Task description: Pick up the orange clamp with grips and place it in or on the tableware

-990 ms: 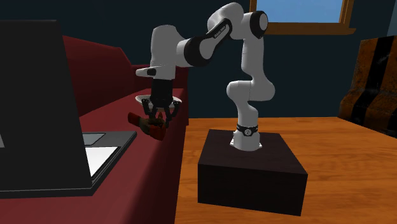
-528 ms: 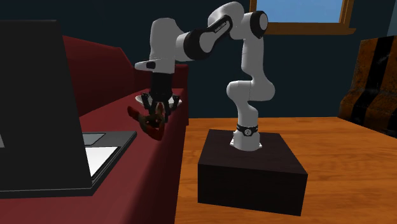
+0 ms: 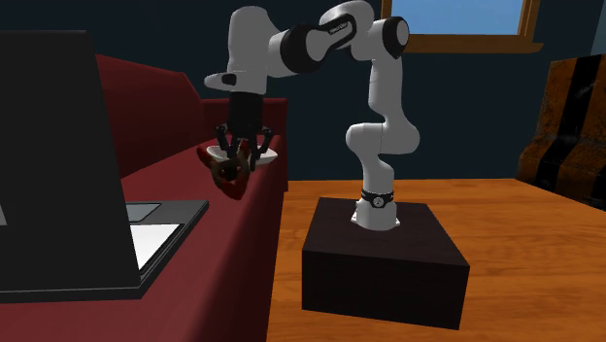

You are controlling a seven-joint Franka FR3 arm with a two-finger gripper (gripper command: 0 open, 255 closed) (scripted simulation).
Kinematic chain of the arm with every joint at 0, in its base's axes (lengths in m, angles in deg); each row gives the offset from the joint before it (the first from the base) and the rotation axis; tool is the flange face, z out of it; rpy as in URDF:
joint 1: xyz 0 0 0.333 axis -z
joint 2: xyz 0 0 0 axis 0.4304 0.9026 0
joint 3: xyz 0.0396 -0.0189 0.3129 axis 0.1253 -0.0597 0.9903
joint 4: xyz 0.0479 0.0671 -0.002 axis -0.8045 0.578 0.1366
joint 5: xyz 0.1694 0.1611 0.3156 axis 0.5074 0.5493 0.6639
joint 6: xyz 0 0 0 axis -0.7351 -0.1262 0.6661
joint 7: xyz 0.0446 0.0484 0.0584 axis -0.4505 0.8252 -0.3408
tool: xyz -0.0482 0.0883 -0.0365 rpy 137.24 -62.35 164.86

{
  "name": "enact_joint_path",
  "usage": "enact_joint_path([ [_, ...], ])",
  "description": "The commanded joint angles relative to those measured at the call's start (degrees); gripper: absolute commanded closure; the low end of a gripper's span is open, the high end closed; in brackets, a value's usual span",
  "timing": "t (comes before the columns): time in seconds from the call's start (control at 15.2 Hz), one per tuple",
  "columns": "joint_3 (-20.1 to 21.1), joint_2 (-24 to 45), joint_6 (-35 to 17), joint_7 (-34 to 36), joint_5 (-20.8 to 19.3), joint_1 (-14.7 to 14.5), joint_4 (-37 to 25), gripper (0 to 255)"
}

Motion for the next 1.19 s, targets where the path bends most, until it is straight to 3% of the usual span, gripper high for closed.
enact_joint_path([
  [0.0,0.17,-0.58,1.74,0.34,-0.36,-0.02,-1.26,255],
  [0.86,0.81,-1.95,11.31,1.26,-1.12,-0.19,-9.67,255],
  [1.12,-0.29,-8.25,11.24,-0.66,-4.49,2.00,-4.17,255],
])
